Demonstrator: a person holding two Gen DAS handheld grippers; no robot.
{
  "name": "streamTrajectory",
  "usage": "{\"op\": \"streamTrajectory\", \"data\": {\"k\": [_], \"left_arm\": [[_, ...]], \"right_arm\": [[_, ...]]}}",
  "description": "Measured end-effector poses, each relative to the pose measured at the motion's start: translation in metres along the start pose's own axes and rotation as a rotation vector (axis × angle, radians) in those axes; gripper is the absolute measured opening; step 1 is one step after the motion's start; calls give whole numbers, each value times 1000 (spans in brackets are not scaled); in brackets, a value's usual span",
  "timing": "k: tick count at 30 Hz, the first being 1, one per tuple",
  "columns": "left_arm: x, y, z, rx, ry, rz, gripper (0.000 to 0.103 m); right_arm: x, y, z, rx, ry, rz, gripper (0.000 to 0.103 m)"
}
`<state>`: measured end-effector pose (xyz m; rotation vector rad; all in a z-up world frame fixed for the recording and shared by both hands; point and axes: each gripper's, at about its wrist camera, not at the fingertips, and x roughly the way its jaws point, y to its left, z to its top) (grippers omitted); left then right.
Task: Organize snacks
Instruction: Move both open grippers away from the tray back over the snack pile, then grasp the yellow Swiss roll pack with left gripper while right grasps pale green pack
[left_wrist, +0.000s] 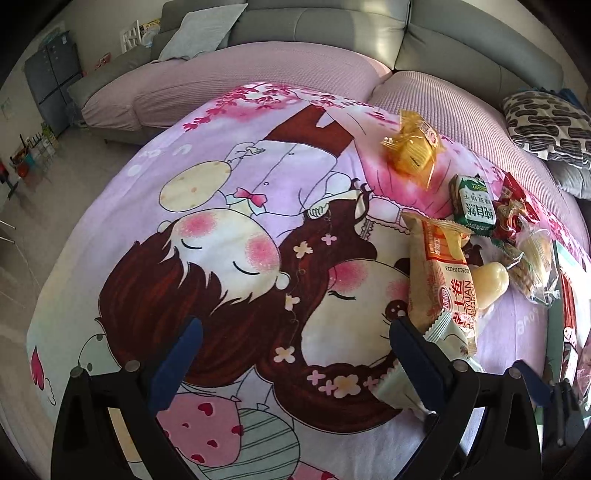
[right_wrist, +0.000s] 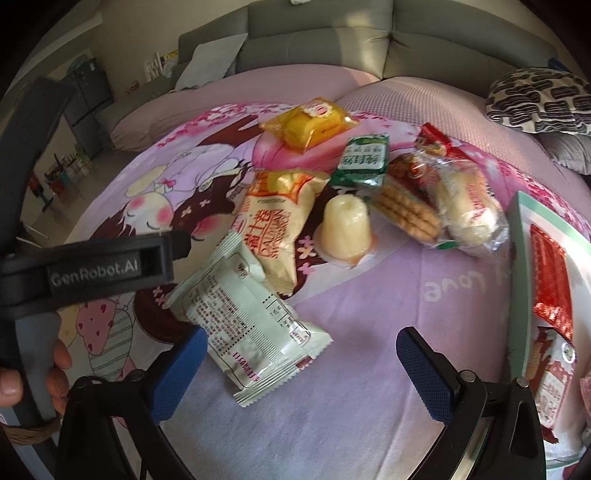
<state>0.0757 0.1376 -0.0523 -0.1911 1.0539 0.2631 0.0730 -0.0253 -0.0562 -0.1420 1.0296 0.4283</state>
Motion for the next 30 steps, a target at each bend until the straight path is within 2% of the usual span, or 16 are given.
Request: {"op": "streamTrajectory", "data": {"k": [5, 9, 11, 15, 17, 18, 26, 30], "left_arm": [[2, 4, 1, -6, 4, 2, 101], [2, 7, 2, -10, 3, 3, 101], [3, 8, 2, -15, 2, 4, 101], [2, 9, 3, -19, 0, 7, 101], [2, 9, 3, -20, -2, 8, 101], [1, 9, 3, -21, -3, 8, 101], [-2, 8, 3, -19, -14, 16, 101], [-3, 5, 5, -22, -18, 15, 101]], "right_arm": [[8, 14, 0, -55, 0, -9, 103], [11, 16, 1, -46, -23, -2, 102], [10, 17, 2, -49, -38, 5, 93], [9, 18, 4, -44, -47, 14, 80], [7, 15, 5, -23, -52, 27, 59], [6, 12, 5, -7, -55, 35, 54], [-8, -13, 6, 122, -72, 80, 54], [-20, -22, 6, 145, -99, 70, 54]]}}
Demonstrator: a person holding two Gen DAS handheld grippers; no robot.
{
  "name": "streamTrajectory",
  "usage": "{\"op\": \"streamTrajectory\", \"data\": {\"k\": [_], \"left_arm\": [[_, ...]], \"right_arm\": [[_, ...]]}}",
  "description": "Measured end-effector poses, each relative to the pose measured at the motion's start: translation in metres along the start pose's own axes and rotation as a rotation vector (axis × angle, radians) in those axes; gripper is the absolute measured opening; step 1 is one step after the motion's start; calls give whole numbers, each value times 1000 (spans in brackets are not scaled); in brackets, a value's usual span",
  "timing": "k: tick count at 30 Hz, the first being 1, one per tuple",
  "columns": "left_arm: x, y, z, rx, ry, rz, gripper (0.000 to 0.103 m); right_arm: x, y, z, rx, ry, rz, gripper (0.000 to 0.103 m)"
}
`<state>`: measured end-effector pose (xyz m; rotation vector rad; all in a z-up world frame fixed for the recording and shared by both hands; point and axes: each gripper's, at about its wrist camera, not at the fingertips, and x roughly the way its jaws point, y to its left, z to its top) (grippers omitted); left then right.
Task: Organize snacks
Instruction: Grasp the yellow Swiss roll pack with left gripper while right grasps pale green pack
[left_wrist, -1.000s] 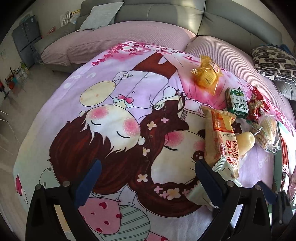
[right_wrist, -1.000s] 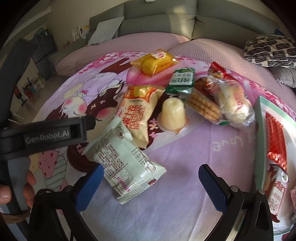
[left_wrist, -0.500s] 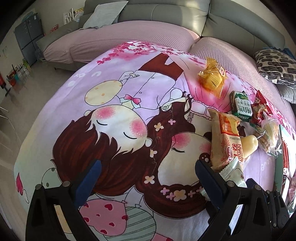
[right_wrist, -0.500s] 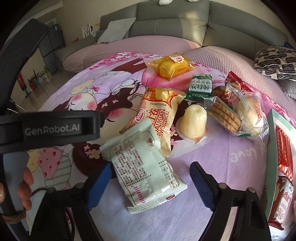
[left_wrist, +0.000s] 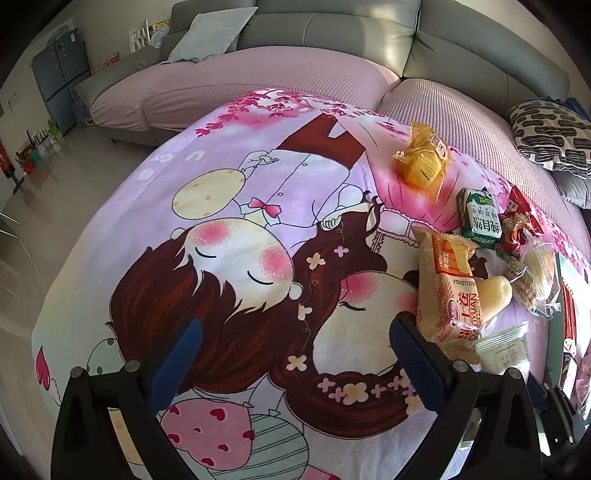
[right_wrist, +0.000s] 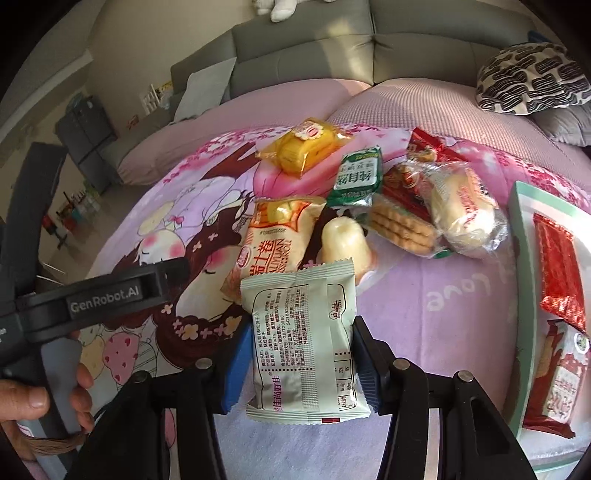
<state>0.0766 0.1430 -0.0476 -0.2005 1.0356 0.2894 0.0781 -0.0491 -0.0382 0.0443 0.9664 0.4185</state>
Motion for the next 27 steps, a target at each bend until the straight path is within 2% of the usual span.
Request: {"op": "streamTrajectory", "data": {"k": [8, 14, 27], "left_arm": [[0, -21, 2, 24, -10, -38, 101], [-2, -39, 8, 0, -35, -153, 101], [9, -73, 8, 76, -50, -149, 101]], "right_arm": [[-8, -38, 0, 102, 4, -84, 54], [-10, -56, 0, 149, 3, -106, 54], [-9, -64, -3, 154, 17, -125, 54]]}}
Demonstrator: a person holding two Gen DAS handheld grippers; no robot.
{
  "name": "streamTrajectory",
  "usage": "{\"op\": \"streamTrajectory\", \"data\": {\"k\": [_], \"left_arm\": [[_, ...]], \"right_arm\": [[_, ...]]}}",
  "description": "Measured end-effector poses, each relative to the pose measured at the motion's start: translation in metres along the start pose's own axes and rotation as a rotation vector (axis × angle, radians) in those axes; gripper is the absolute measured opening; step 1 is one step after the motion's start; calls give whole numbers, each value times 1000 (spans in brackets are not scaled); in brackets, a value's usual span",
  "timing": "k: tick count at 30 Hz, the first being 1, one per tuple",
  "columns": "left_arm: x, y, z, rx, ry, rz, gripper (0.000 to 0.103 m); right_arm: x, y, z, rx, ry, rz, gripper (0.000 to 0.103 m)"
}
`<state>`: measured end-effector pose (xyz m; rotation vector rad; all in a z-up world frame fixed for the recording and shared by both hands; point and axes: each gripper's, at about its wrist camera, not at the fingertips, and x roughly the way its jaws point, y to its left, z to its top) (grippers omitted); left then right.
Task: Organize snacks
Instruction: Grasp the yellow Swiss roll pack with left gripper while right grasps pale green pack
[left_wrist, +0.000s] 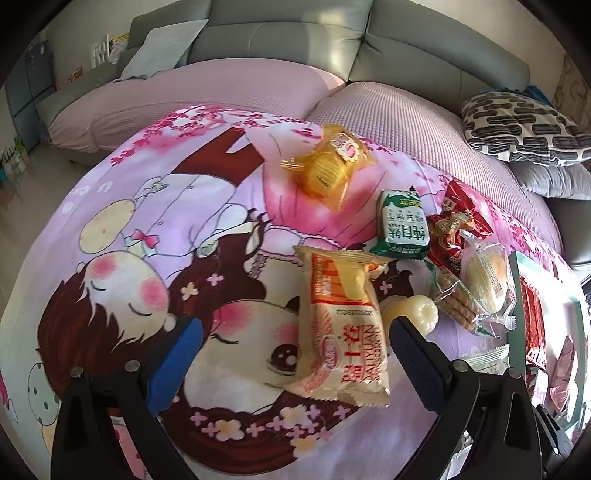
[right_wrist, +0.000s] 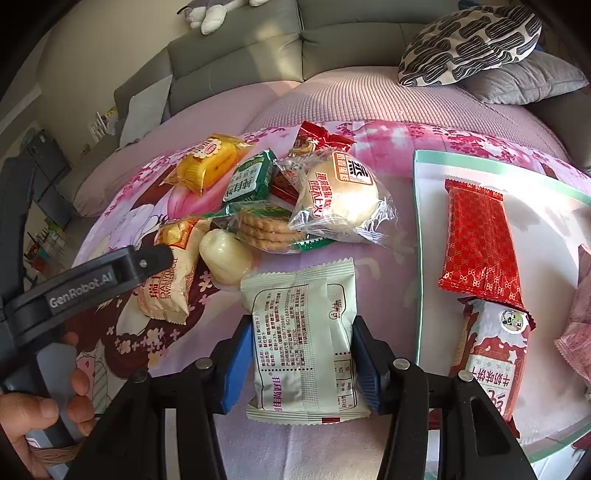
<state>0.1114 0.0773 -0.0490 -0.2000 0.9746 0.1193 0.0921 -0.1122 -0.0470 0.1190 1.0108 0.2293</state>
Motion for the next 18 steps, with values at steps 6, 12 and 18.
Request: {"op": "streamTrajectory", "data": {"k": [6, 12, 18], "left_arm": [[9, -12, 0, 23, 11, -23, 90], [20, -10, -4, 4, 61, -5, 79], [15, 9, -1, -78, 52, -18, 57]], "right_arm": [[0, 0, 0, -5, 4, 2, 54], [0, 0, 1, -4, 6, 8, 54], [-1, 0, 0, -3, 6, 10, 54]]}}
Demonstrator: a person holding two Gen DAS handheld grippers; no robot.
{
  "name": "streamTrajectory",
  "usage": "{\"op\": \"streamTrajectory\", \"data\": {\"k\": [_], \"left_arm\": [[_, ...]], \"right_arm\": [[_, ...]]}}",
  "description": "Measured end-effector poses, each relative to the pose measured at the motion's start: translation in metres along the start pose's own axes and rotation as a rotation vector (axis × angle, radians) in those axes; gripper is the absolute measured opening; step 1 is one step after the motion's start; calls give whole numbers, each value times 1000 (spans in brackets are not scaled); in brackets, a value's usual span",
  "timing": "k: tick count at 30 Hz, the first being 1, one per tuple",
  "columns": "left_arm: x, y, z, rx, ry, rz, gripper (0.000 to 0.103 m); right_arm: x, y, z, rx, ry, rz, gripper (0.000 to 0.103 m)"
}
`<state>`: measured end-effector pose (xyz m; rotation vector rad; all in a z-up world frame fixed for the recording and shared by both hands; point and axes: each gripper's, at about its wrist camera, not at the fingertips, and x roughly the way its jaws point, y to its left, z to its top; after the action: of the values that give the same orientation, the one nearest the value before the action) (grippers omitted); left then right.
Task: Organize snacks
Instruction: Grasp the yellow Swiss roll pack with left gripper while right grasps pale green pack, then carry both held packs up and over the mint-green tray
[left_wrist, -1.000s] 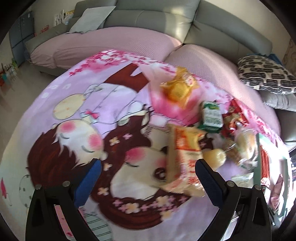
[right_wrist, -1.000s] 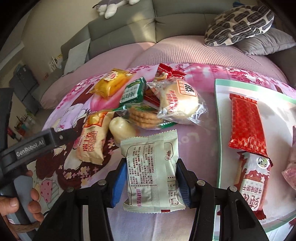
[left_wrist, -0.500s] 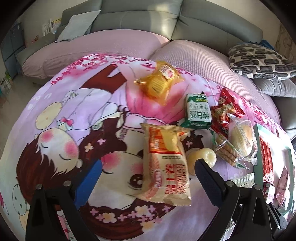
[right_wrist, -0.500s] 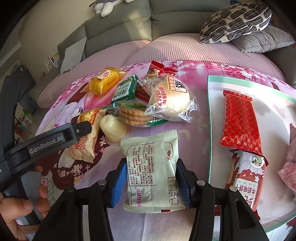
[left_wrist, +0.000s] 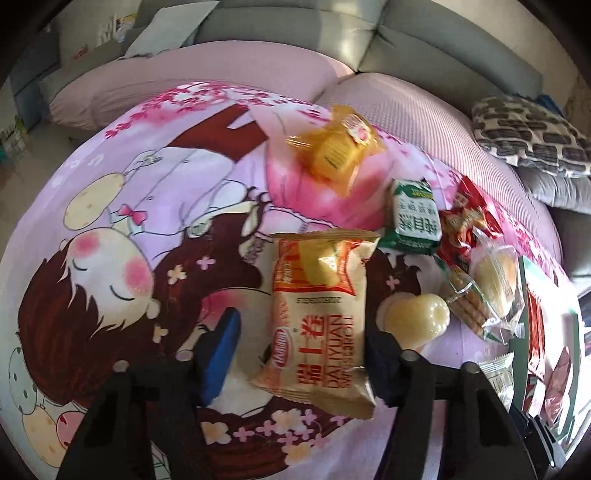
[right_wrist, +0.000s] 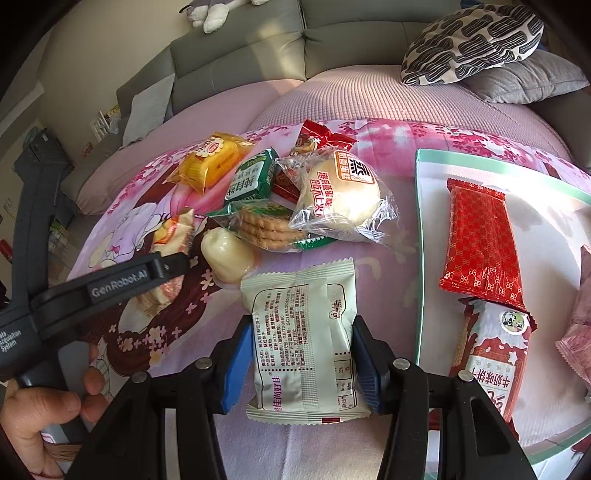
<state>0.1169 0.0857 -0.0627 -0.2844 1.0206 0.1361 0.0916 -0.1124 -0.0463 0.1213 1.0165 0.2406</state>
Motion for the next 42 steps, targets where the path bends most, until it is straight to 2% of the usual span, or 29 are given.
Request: {"op": "streamTrajectory", "data": {"k": [2, 14, 23, 35, 42], "left_arm": [[-1, 4, 0, -13, 3, -6, 50], [-1, 3, -1, -8, 14, -27, 40], [-22, -1, 1, -1, -40, -51, 38], [-72, -3, 6, -2, -170, -89, 38], [-87, -19, 8, 28, -203, -121, 38]], "right_arm": [[0, 0, 0, -2, 1, -1, 54], [0, -1, 0, -1, -5, 0, 54], [-6, -4, 0, 21, -24, 8, 54], [-32, -2, 7, 30, -122, 53, 54], [-45, -7, 9, 48, -159, 54, 54]]}}
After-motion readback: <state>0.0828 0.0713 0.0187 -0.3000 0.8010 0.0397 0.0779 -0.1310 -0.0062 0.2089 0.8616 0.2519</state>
